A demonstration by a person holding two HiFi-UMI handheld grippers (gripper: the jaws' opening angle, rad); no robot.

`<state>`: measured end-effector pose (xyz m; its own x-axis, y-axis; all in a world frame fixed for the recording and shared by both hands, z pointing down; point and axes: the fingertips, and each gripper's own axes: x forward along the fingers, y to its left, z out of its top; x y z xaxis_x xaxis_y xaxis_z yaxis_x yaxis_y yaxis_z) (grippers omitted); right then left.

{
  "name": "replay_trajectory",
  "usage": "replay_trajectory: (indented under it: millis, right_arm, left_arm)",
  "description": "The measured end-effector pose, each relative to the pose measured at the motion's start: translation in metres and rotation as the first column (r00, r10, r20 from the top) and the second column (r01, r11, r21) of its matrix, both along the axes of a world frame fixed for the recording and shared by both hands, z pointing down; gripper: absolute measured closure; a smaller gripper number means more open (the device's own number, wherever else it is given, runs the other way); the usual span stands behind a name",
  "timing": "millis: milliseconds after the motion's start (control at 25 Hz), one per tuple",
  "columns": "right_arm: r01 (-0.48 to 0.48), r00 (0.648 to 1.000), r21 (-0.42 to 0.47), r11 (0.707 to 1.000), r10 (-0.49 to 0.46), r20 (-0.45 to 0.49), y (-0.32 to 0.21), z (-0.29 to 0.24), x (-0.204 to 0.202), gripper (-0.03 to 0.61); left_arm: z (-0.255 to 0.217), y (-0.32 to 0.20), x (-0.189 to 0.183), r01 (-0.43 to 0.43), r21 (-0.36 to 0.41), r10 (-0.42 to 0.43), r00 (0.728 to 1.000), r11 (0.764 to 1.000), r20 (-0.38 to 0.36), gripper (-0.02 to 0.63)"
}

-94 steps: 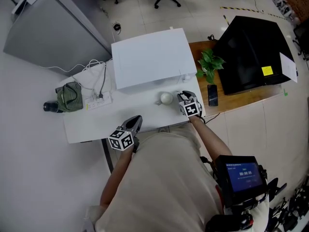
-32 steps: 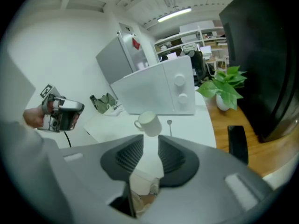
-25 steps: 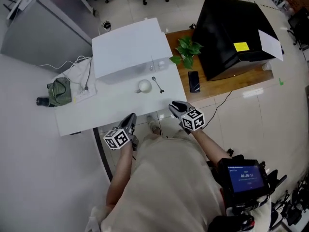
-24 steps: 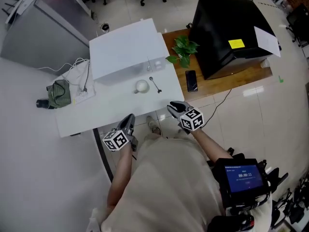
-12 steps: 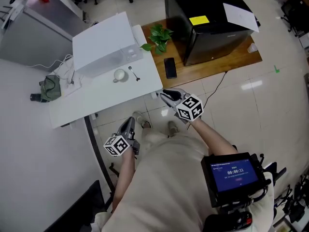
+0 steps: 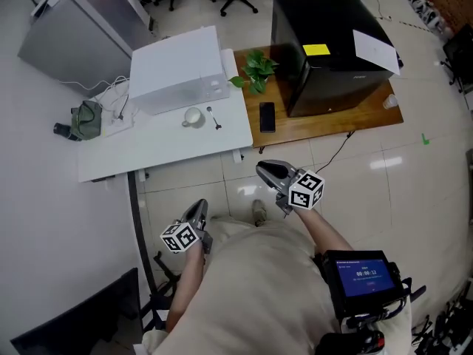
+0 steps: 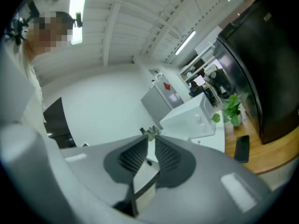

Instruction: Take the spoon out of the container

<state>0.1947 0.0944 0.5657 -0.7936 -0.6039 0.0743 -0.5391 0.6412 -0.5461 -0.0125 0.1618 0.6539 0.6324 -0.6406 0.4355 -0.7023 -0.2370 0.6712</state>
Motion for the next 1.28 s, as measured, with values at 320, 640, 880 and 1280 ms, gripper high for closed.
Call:
replay_trajectory:
  millis: [320, 640, 880, 1280]
  right_arm:
    - [-0.022, 0.976, -0.023, 0.999, 0.027, 0.218, 0.012, -0.033, -0.009, 0.578]
    - [-0.046, 0.985, -0.063, 0.997, 0.056, 0.166, 0.015, -0.021, -0.037, 0.578]
    - [-0.069, 0.997, -0.044, 0.997, 0.069, -0.018, 0.020, -0.002, -0.051, 0.578]
    - [-0.150, 0.919, -0.036, 0.988, 0.126, -0.373, 0.020, 0.057, -0.049, 0.578]
  left_arm:
    - [-0.020, -0.013, -0.010, -0.090, 0.050, 0.089, 0.996, 0.995, 0.012, 0.614]
    - [-0.012, -0.011, -0.042, -0.064, 0.052, 0.065, 0.998, 0.997, -0.012, 0.614]
    - [-0.002, -0.011, -0.068, -0.064, 0.049, 0.062, 0.997, 0.997, 0.045, 0.614]
    - [-0.001, -0.016, -0.087, -0.063, 0.062, 0.057, 0.994, 0.996, 0.090, 0.614]
